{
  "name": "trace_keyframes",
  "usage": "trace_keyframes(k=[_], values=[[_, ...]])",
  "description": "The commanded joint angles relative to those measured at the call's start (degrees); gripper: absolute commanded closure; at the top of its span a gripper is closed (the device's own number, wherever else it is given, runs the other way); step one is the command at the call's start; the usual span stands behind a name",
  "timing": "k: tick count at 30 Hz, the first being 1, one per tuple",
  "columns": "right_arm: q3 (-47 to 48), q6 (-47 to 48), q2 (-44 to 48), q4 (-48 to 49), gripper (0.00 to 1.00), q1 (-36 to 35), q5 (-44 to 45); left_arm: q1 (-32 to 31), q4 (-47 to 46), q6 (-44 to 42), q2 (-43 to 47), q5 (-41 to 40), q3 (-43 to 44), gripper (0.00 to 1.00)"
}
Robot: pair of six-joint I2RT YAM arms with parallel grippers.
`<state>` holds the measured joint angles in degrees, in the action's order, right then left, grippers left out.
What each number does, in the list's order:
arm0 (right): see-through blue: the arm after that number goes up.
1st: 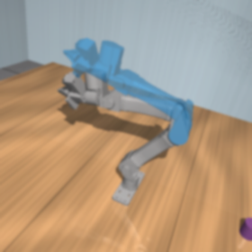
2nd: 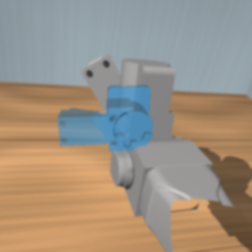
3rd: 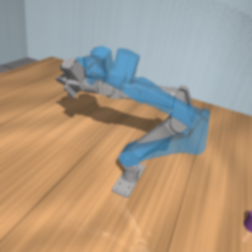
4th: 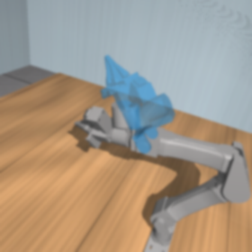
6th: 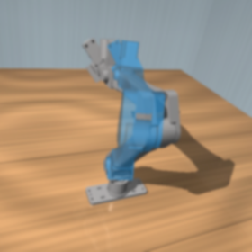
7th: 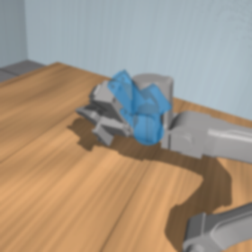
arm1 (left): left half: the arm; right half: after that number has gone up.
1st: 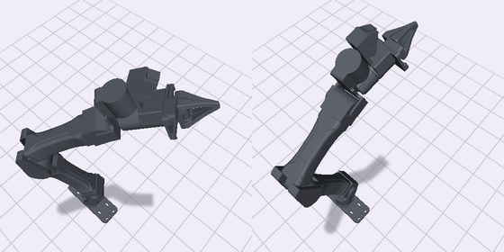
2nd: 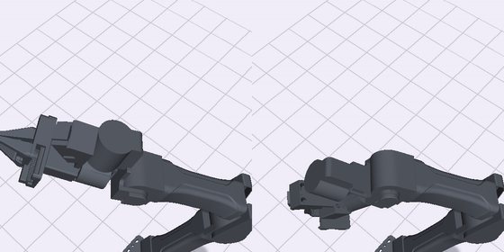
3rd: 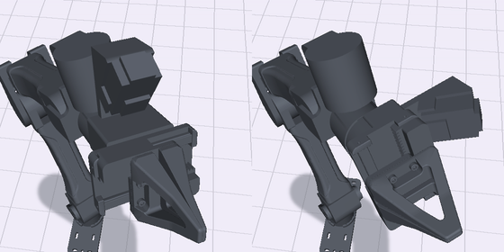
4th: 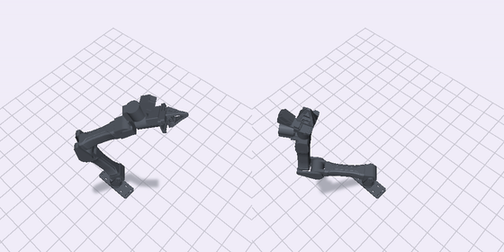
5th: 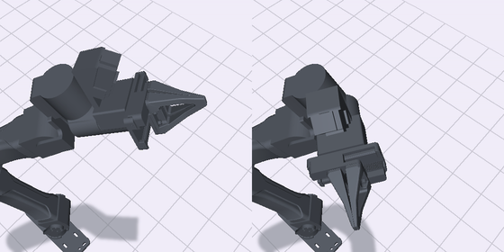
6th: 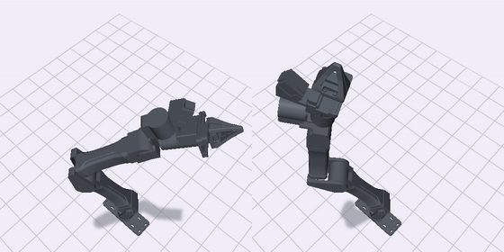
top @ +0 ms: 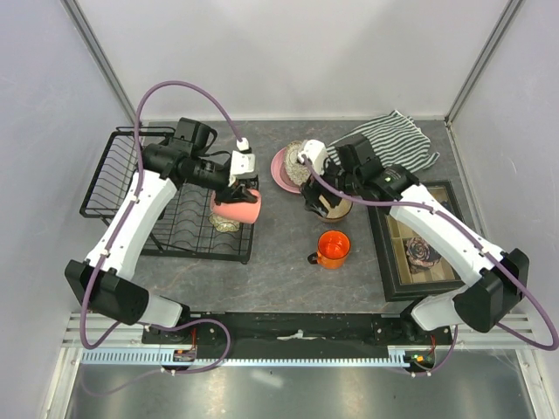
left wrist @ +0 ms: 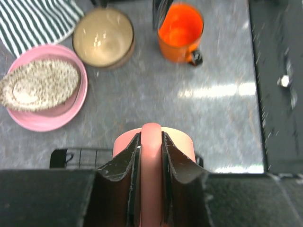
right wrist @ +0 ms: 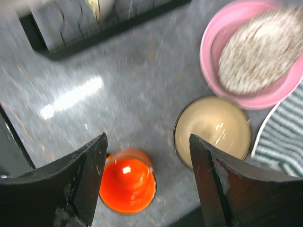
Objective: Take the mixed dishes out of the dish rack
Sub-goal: Pick up the cup from the dish rack.
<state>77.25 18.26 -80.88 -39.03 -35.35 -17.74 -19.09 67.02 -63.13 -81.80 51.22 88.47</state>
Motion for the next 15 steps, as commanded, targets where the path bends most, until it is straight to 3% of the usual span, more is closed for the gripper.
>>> trace_keyframes(k=[1,9,15], values=[[4.0,-5.4,2.7,8.8,0.23,0.6,-3.9,-0.2,-12.0,14.1,3.7,11.3,1.4,0.98],[3.8,-14.0,2.7,19.2,0.24,2.5,-9.3,0.0,-30.2,31.0,7.1,16.0,-3.7,0.98],[1.8,-20.1,2.2,26.2,0.25,5.0,-16.9,0.0,-51.7,48.5,9.8,18.2,-10.5,0.98]])
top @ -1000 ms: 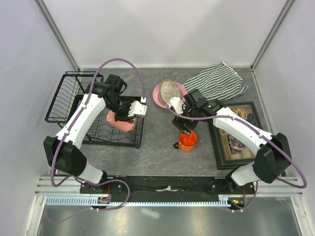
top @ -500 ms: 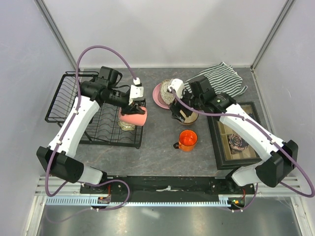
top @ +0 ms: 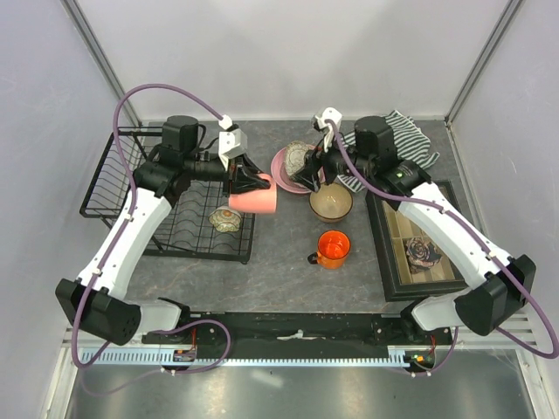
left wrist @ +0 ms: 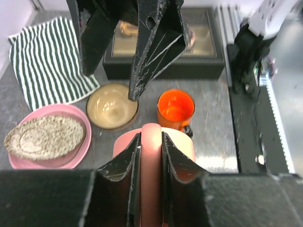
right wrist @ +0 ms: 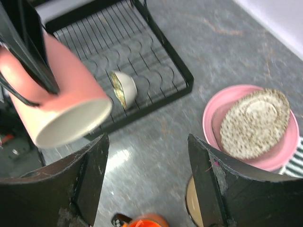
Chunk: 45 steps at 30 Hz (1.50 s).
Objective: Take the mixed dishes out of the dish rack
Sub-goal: Pick up the cup from the dish rack.
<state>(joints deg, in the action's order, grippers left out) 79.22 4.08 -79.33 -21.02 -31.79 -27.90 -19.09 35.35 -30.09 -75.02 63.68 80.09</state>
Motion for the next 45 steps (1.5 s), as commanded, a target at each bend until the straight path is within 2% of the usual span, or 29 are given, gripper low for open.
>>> trace_keyframes(k=[1,6,14,22,25,31,38,43,45], values=[[-0.4,-7.0,0.6,8.8,0.25,1.6,-7.4,0.1,-21.5,19.0,2.9,6.4,-2.3,0.99],[-1.9,-8.7,0.7,11.6,0.26,1.8,-11.0,0.1,-30.0,27.3,2.1,6.5,-3.1,0.98],[-4.9,-11.2,1.0,15.6,0.27,2.0,-13.8,0.0,-37.1,34.0,0.8,5.1,-3.5,0.98],[-4.5,-16.5,-1.0,20.5,0.27,1.9,-20.8,0.4,-45.9,41.9,-0.4,6.0,-5.4,0.98],[-4.6,-19.7,-2.1,23.7,0.27,1.9,-23.2,0.4,-51.4,46.4,-0.6,6.6,-7.1,0.98],[-5.4,-22.4,-4.3,27.6,0.28,1.6,-24.9,0.8,-68.5,59.0,-1.0,7.6,-11.4,0.98],[-4.9,-22.5,-6.1,28.1,0.3,0.5,-25.9,0.8,-73.7,63.2,-0.7,8.0,-12.3,0.98],[-4.9,-23.0,-7.3,28.8,0.37,0.2,-26.2,1.2,-76.6,65.6,-0.5,8.0,-13.1,0.99],[-4.6,-23.2,-7.5,29.0,0.46,0.2,-26.4,1.2,-76.7,65.9,-0.3,8.0,-13.6,0.98]])
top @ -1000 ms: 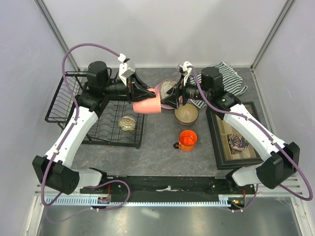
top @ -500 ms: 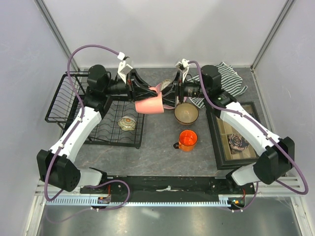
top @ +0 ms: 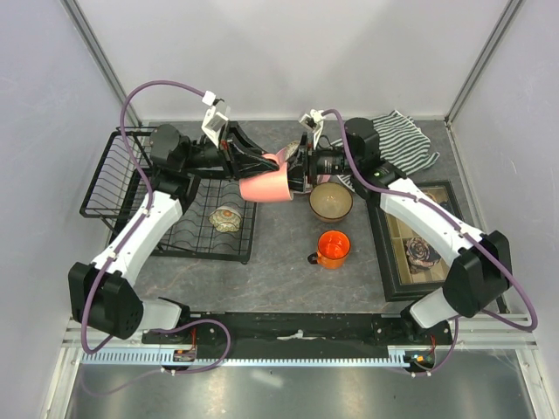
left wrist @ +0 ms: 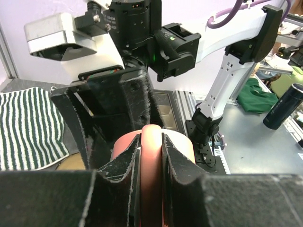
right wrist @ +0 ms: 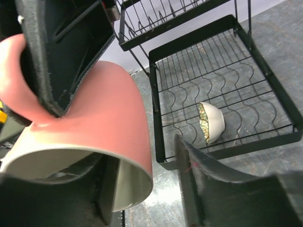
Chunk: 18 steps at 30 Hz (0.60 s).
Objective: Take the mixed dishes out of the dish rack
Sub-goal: Pick up the cup from the dish rack.
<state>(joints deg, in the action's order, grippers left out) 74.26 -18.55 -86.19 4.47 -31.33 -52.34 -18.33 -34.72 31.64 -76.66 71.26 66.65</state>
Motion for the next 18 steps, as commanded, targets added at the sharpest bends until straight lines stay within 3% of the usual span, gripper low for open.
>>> trace_keyframes(k=[1,11,16,17,18], values=[[0.4,-0.7,-0.7,3.6,0.49,-0.2,-2.1,0.5,-6.9,4.2,1.3,0.5,-0.3,0.99],[1.0,-1.1,-1.3,3.9,1.0,-0.3,-3.3,0.5,-9.9,6.0,1.3,0.4,-1.6,0.98],[1.0,-0.9,-1.0,3.4,1.0,-0.2,-2.9,0.7,-9.7,6.1,1.6,0.3,-1.9,0.94],[0.9,-0.4,-0.9,3.3,1.0,-0.2,-2.9,0.8,-9.3,5.9,2.0,0.2,-1.9,0.91],[1.0,-0.3,-0.8,3.0,1.0,-0.1,-2.7,1.1,-9.0,5.8,2.1,0.0,-1.8,0.8]])
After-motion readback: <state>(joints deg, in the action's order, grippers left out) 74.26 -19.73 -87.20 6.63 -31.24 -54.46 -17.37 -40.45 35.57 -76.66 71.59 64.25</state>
